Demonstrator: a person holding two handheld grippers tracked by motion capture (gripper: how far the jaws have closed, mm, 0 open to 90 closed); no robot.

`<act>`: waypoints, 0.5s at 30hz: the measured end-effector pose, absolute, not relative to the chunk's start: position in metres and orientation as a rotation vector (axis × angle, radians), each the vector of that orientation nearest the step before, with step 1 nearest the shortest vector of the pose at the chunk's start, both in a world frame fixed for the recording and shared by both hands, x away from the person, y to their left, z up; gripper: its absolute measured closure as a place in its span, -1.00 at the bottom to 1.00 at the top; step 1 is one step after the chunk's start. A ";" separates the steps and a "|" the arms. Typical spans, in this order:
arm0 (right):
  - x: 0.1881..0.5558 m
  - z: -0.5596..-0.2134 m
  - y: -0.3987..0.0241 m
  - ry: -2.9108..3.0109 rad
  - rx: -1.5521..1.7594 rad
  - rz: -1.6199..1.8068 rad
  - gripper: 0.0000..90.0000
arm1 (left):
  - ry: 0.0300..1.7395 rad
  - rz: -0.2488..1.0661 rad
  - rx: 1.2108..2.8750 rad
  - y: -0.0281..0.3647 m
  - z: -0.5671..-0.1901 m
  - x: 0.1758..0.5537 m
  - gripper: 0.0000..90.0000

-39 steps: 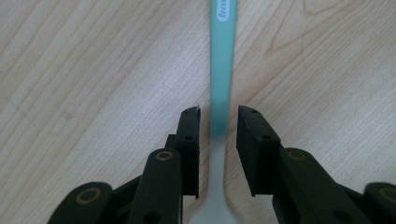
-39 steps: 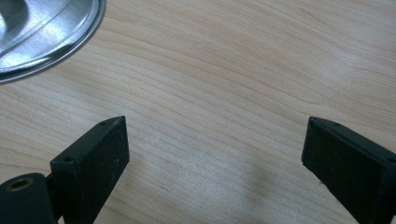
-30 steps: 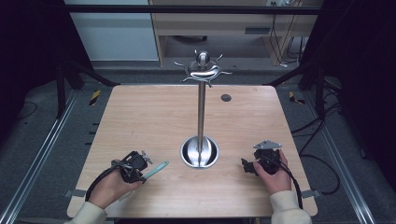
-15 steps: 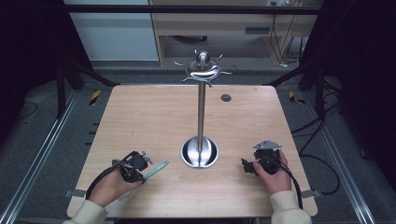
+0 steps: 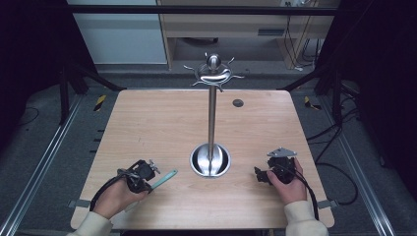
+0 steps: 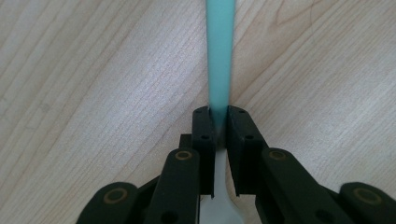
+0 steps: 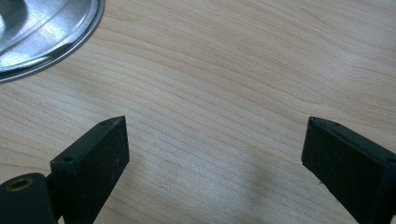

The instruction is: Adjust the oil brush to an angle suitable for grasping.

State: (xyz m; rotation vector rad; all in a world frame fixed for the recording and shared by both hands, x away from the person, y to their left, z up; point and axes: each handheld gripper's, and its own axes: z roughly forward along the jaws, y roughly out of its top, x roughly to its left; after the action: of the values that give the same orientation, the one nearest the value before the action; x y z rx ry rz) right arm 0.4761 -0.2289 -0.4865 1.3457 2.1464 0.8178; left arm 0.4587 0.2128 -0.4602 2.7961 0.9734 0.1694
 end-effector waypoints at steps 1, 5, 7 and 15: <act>0.476 -0.487 -0.229 2.147 1.343 0.815 -0.82 | 0.972 0.174 2.781 0.214 -0.458 0.458 0.82; 0.476 -0.487 -0.229 2.147 1.340 0.813 -0.82 | 0.961 0.221 2.725 0.217 -0.447 0.456 0.82; 0.476 -0.487 -0.229 2.148 1.340 0.810 -0.82 | 0.955 0.243 2.688 0.219 -0.440 0.455 0.82; 0.477 -0.488 -0.228 2.145 1.340 0.803 -0.82 | 0.922 0.298 2.587 0.221 -0.420 0.448 0.82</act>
State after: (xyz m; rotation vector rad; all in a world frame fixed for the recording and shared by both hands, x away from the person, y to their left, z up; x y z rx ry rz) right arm 0.4767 -0.2283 -0.4876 1.3401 2.1454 0.8026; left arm 0.4482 0.2215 -0.4204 2.5874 0.9223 0.2984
